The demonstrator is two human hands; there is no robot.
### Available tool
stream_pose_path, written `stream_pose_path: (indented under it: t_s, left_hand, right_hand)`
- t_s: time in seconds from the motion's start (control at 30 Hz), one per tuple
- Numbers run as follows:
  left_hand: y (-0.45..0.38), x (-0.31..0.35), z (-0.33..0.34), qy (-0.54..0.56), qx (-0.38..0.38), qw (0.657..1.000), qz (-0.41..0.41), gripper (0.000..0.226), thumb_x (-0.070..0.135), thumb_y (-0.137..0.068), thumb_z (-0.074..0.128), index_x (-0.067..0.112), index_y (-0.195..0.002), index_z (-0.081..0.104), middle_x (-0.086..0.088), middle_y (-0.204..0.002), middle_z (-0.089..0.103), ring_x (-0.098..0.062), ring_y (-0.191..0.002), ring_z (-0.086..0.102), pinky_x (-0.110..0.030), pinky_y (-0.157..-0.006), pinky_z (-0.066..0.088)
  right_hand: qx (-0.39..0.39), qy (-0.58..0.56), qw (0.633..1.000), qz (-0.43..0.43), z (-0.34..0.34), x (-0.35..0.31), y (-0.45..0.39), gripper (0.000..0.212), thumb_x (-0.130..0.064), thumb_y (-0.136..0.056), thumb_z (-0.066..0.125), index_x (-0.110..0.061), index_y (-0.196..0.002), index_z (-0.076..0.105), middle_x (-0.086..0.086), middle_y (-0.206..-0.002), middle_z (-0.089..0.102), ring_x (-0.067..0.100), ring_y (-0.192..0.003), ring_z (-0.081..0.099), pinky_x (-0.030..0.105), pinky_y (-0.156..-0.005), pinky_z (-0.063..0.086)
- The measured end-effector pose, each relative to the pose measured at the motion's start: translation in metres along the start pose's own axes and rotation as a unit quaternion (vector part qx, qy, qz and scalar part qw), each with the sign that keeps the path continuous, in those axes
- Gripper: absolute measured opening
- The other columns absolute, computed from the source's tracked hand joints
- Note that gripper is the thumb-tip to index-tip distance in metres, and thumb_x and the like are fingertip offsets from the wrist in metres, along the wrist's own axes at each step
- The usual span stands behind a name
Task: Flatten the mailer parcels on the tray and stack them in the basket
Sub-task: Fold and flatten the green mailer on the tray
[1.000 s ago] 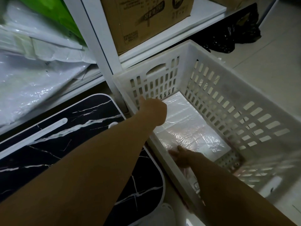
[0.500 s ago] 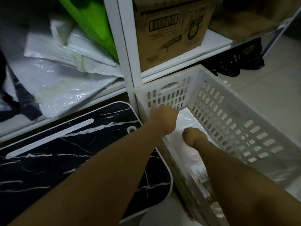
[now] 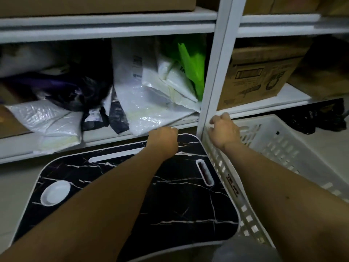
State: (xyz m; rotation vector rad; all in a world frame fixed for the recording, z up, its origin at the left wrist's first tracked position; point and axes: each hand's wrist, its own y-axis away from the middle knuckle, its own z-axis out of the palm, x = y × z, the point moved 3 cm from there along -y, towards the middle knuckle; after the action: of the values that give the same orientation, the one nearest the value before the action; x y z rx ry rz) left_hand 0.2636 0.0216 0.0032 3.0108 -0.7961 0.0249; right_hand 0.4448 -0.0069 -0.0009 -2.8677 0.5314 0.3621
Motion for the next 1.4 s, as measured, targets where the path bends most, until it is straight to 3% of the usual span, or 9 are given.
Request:
stream_pose_path:
  t_s: [0.17,0.33,0.43,0.6,0.77,0.9,1.07,1.2,1.4]
  left_hand:
    - [0.016,-0.066,-0.002,0.02,0.001,0.998,-0.056,0.031,0.023,-0.093,0.048,0.014,-0.122,0.05,-0.008,-0.114,0.057,-0.027,-0.104,0.054,-0.038,-0.084,0.043]
    - [0.01,-0.104,0.0,0.058,0.021,0.995,-0.081,0.038,0.011,-0.09,0.045,0.014,-0.128,0.041,-0.01,-0.119,0.053,-0.03,-0.107,0.054,-0.04,-0.085,0.044]
    - [0.006,-0.118,0.003,0.079,0.02,0.993,-0.085,0.044,0.009,-0.09,0.046,0.015,-0.133,0.036,-0.01,-0.12,0.052,-0.031,-0.107,0.055,-0.042,-0.085,0.046]
    - [0.007,-0.124,0.009,0.106,0.023,0.99,-0.089,0.04,0.011,-0.091,0.047,0.016,-0.13,0.038,-0.009,-0.116,0.053,-0.03,-0.104,0.056,-0.041,-0.082,0.047]
    - [0.018,-0.112,-0.004,0.142,0.04,0.986,-0.079,0.042,0.009,-0.091,0.045,0.013,-0.132,0.037,-0.01,-0.116,0.052,-0.032,-0.103,0.056,-0.043,-0.084,0.049]
    - [0.036,-0.1,-0.027,0.179,0.06,0.979,-0.077,0.036,0.019,-0.099,0.038,0.009,-0.134,0.039,-0.015,-0.123,0.053,-0.033,-0.111,0.053,-0.04,-0.087,0.043]
    - [0.07,-0.089,-0.059,0.333,0.054,0.929,-0.149,0.065,0.053,-0.099,0.019,0.004,-0.125,0.052,-0.018,-0.127,0.055,-0.033,-0.118,0.049,-0.037,-0.095,0.036]
    - [0.098,-0.084,-0.058,0.462,0.037,0.871,-0.165,0.083,0.076,-0.082,0.033,0.005,-0.115,0.06,-0.015,-0.117,0.062,-0.03,-0.11,0.058,-0.042,-0.099,0.042]
    - [0.138,-0.102,-0.005,0.505,0.048,0.817,-0.274,0.033,0.025,-0.088,0.055,-0.001,-0.103,0.068,-0.018,-0.106,0.068,-0.032,-0.099,0.064,-0.04,-0.088,0.052]
  right_hand:
    - [0.104,0.007,0.992,-0.07,-0.022,-0.084,-0.03,0.035,-0.018,-0.095,0.048,-0.019,-0.13,0.054,0.011,-0.155,0.016,0.033,-0.122,0.041,0.036,-0.09,0.042]
    - [0.045,0.046,0.998,-0.026,-0.039,-0.126,-0.083,0.045,-0.012,-0.094,0.047,-0.022,-0.138,0.048,0.007,-0.161,-0.009,0.036,-0.128,0.037,0.038,-0.096,0.039]
    - [0.006,0.004,1.0,0.003,-0.037,-0.132,-0.099,0.048,-0.008,-0.096,0.043,-0.006,-0.143,0.035,0.008,-0.161,0.002,0.038,-0.126,0.042,0.039,-0.094,0.038]
    - [0.096,-0.059,0.992,-0.049,-0.028,-0.145,-0.082,0.042,0.005,-0.086,0.048,0.003,-0.128,0.043,0.012,-0.152,0.025,0.04,-0.111,0.049,0.04,-0.087,0.04]
    - [0.125,-0.07,0.987,-0.073,-0.022,-0.148,-0.041,0.058,0.001,-0.09,0.046,0.0,-0.145,0.029,0.008,-0.158,0.018,0.033,-0.129,0.036,0.037,-0.107,0.031]
    - [0.149,-0.008,0.985,-0.084,-0.028,-0.155,0.01,0.064,-0.001,-0.09,0.046,-0.002,-0.15,0.023,0.01,-0.158,0.017,0.03,-0.119,0.043,0.037,-0.103,0.035]
    - [0.133,0.04,0.984,-0.112,-0.015,-0.167,0.088,0.058,-0.012,-0.093,0.04,-0.006,-0.15,0.029,0.006,-0.156,0.026,0.026,-0.104,0.051,0.036,-0.083,0.041]
    - [0.104,0.074,0.981,-0.149,0.006,-0.175,0.151,0.054,-0.016,-0.085,0.048,-0.006,-0.138,0.049,0.005,-0.145,0.045,0.025,-0.09,0.057,0.034,-0.067,0.043]
    - [0.089,0.115,0.955,-0.257,0.023,-0.198,0.225,0.04,-0.021,-0.071,0.05,-0.011,-0.101,0.073,0.005,-0.108,0.068,0.02,-0.053,0.053,0.027,-0.052,0.028]
